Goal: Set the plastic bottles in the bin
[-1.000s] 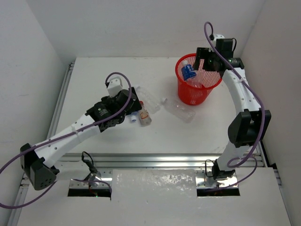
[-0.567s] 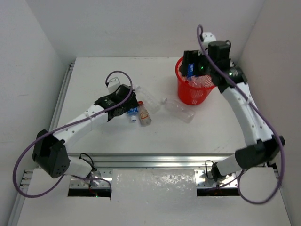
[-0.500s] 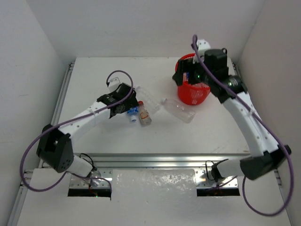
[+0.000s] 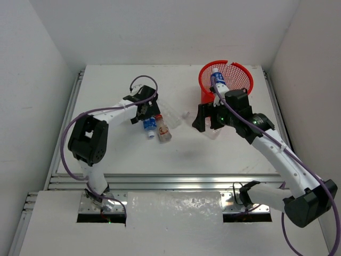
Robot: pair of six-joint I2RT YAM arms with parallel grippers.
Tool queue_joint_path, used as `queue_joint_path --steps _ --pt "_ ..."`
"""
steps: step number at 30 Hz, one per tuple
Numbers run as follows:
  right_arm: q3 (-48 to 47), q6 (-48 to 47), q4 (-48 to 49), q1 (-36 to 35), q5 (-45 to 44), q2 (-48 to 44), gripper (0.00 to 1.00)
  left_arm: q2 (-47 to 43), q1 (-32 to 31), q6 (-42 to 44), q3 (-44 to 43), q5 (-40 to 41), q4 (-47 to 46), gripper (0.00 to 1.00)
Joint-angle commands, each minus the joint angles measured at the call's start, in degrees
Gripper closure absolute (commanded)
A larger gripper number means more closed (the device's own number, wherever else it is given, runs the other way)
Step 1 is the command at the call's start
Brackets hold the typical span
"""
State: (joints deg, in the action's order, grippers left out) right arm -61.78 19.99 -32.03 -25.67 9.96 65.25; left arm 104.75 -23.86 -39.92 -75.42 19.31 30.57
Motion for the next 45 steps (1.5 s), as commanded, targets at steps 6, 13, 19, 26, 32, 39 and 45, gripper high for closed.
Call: queue_joint_path --steps 6,13,19,26,32,39,45 --pt "1.66 2.25 5.67 -2.53 4.46 -1.27 0.01 5.55 2.93 -1.91 -0.52 3.63 -2.09 0.17" --pt "1.49 2.34 6.45 -5.61 3.40 0.75 0.01 -2.08 4.43 -5.86 10.53 7.67 -5.43 0.76" --pt "5.79 6.01 20.05 -6.15 22.51 2.86 0.01 -25.14 1.81 1.56 26.00 -7.24 -17.97 1.00" --pt "8.25 17.35 41.68 -6.23 28.18 3.56 0.01 -50.15 -1.10 9.25 44.56 -44.24 -51.46 1.00" --pt "7.38 19.65 46.97 -8.60 26.37 5.50 0.01 -56.49 -1.63 5.56 49.04 -58.49 -66.92 1.00" --pt "5.09 22.72 52.50 -10.53 31.61 8.57 0.01 -53.34 -1.81 1.26 46.59 -66.06 -72.92 0.99" --pt "3.33 24.57 57.69 -10.89 36.97 10.86 0.64 -50.26 -2.07 1.33 43.96 -64.06 -68.12 0.43"
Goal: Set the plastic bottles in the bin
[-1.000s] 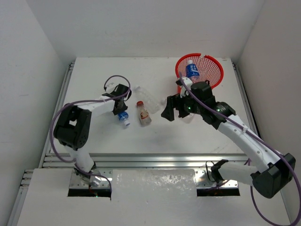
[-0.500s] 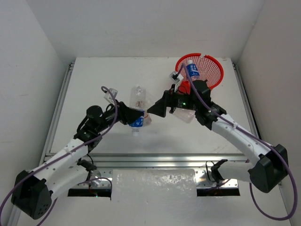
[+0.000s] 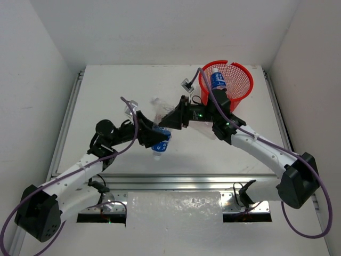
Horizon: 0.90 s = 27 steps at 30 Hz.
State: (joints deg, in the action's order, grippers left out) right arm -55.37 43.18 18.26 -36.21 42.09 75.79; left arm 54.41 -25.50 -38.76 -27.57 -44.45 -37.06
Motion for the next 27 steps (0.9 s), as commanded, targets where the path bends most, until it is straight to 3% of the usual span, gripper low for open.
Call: queue_joint_path --steps 1,2,3,4,5,7,8,10,14,21,27 --pt "-3.33 0.86 5.58 -0.36 5.28 0.32 0.92 -0.01 -0.52 2.53 -4.85 2.41 3.10 0.27" --pt "-3.51 -0.71 2.95 -0.01 3.29 -0.02 1.00 -0.18 -0.52 3.86 -8.08 11.40 13.66 0.17" --pt "-3.51 -5.08 -0.39 1.13 -0.04 -1.94 1.00 -0.18 -0.52 4.91 -10.11 16.36 19.60 0.03" --pt "-3.51 -6.69 -6.51 2.09 -9.04 -3.18 1.00 0.16 -0.43 6.84 -12.66 21.11 25.92 0.01" --pt "-3.51 -7.92 -9.09 3.58 -13.74 -4.32 1.00 0.43 -0.52 7.38 -17.64 30.99 38.77 0.00" --pt "-4.91 -9.34 -17.07 9.73 -22.71 -7.14 1.00 0.87 -0.43 7.48 -22.06 40.27 51.06 0.00" --pt "-5.79 -9.25 -19.47 14.88 -30.41 -7.58 1.00 0.70 -0.34 7.13 -25.04 48.84 60.78 0.00" --pt "-8.42 -9.60 -24.49 19.14 -40.53 -8.29 1.00 -0.79 -0.08 6.33 -26.39 56.79 68.92 0.00" --pt "-16.59 -12.40 -28.54 28.10 -45.84 -4.52 1.00 -5.80 0.18 9.49 -23.85 58.16 69.93 0.00" --pt "-30.48 -16.80 -31.27 33.22 -51.75 3.13 1.00 -7.13 0.18 10.73 -20.68 54.56 69.58 0.00" --pt "-30.06 -20.77 -27.23 33.57 -51.68 7.79 1.00 -7.66 0.18 10.20 -20.15 53.85 69.14 0.00"
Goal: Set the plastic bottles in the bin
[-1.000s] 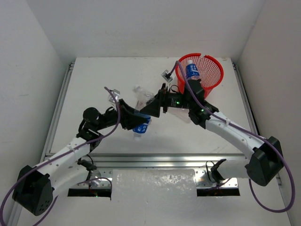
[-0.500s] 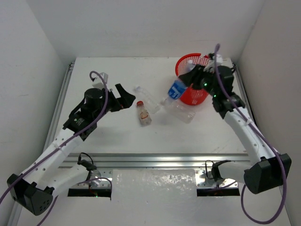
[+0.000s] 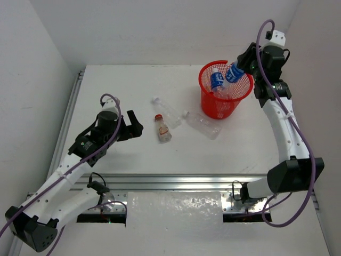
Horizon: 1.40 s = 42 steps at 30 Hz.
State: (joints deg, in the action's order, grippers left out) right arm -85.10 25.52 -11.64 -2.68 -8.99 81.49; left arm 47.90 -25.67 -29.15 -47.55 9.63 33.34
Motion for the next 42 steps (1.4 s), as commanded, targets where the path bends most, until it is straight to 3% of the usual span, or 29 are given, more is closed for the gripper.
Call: queue_joint_path --steps 1,4,7,9,10,11,12,14,19,24,30,34,37,38,39,41,42 --pt "0.37 -2.32 3.20 0.13 0.55 2.70 1.00 -1.05 0.36 0.49 -0.09 -0.40 -1.35 0.00" --pt "3.79 0.48 6.01 -0.13 7.83 4.20 0.98 -0.09 0.45 0.32 -0.09 -1.54 -1.79 0.00" --pt "7.48 1.64 8.29 -1.71 8.73 4.55 0.97 0.79 0.45 0.58 -0.09 -2.24 -1.79 0.00" --pt "7.76 0.68 8.39 -2.59 10.92 4.81 0.85 0.88 0.45 0.58 0.09 -2.42 -1.79 0.00" --pt "7.67 0.15 8.21 -2.68 11.45 5.08 0.66 0.71 0.36 0.58 0.18 -2.59 -1.96 0.00" --pt "6.97 -0.11 6.91 -2.77 11.63 5.51 0.19 0.79 0.36 0.67 0.44 -2.94 -2.49 0.00" --pt "6.36 -0.73 5.94 -2.86 11.28 5.78 0.05 0.88 0.45 0.84 0.53 -4.25 -2.93 0.00" --pt "4.69 -1.70 3.47 -2.86 10.14 5.52 0.01 1.49 0.36 0.93 1.14 -5.76 -4.25 0.00" --pt "-4.08 -4.69 -4.85 -2.86 6.12 5.34 0.01 7.99 -0.08 -3.72 2.54 -8.13 -7.23 0.00" --pt "-10.60 -3.81 -15.58 -2.77 -1.37 4.29 0.01 18.60 -6.31 -9.25 0.28 -4.10 -13.30 0.00" --pt "-6.05 -2.75 -16.84 -2.77 1.59 -1.94 0.01 32.67 -7.64 -10.75 -6.31 -2.43 -16.55 0.00" --pt "-4.03 -3.37 -19.12 -2.68 4.34 -2.21 0.01 37.52 -7.55 -11.28 -8.61 -1.19 -16.73 0.00" --pt "7.28 -1.62 -10.45 -2.77 4.86 -6.15 0.25 38.32 -7.64 -11.64 -8.26 -1.19 -17.43 0.00" --pt "9.84 -1.18 -8.07 -2.77 4.69 -8.96 0.53 38.15 -7.55 -11.55 -8.00 -1.45 -17.61 0.00" --pt "13.35 -0.91 -5.53 -2.77 4.17 -9.94 0.68 38.06 -7.64 -11.46 -7.74 -1.28 -17.61 0.00" --pt "14.96 -0.91 -4.45 -2.77 3.72 -10.92 0.84 37.88 -7.55 -11.02 -7.65 -0.84 -17.26 0.00" --pt "15.66 -0.65 -4.36 -2.77 3.46 -10.83 0.99 37.88 -7.55 -10.85 -7.47 -0.75 -17.26 0.00"
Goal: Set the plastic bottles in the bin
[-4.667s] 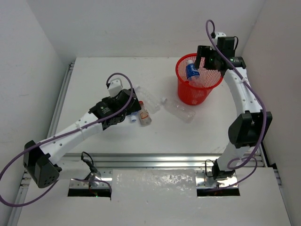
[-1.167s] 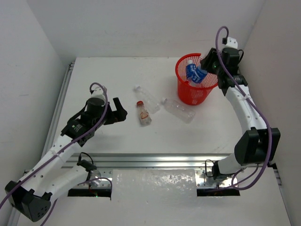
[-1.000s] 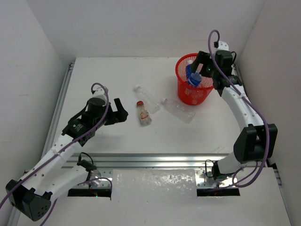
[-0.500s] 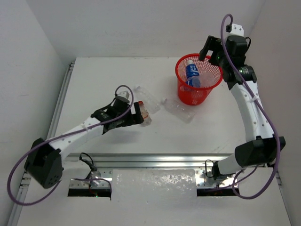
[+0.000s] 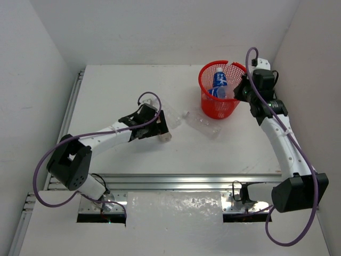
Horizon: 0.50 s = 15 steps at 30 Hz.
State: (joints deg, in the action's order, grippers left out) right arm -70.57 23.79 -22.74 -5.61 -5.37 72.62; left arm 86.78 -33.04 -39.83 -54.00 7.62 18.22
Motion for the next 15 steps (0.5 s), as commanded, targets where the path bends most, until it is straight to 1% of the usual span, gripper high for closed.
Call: queue_joint_path --steps 1,4,7,11,12,13,15 --pt "1.48 1.08 7.18 0.16 -0.08 -1.87 1.00 -1.09 -0.19 -0.16 -0.93 1.00 -2.13 0.00" --pt "2.27 0.73 8.24 0.24 1.41 -0.64 0.97 -1.09 -0.19 0.02 -0.32 0.29 -2.57 0.00" --pt "2.18 0.73 8.24 0.16 2.64 1.64 0.96 -1.53 -0.27 0.11 0.91 -0.06 -3.01 0.00" --pt "2.71 1.52 8.59 0.16 4.75 2.44 0.94 -2.58 -0.19 0.28 2.40 0.73 -3.36 0.00" --pt "2.71 1.70 8.59 0.16 4.92 1.92 0.85 -2.67 -0.19 0.37 2.32 0.82 -3.02 0.00" --pt "2.54 1.87 8.42 0.16 5.10 1.48 0.74 -2.50 -0.27 0.55 2.23 0.99 -2.93 0.00" --pt "1.31 2.05 7.28 0.16 5.10 0.25 0.64 -2.32 -0.19 0.63 1.62 1.00 -2.66 0.00"
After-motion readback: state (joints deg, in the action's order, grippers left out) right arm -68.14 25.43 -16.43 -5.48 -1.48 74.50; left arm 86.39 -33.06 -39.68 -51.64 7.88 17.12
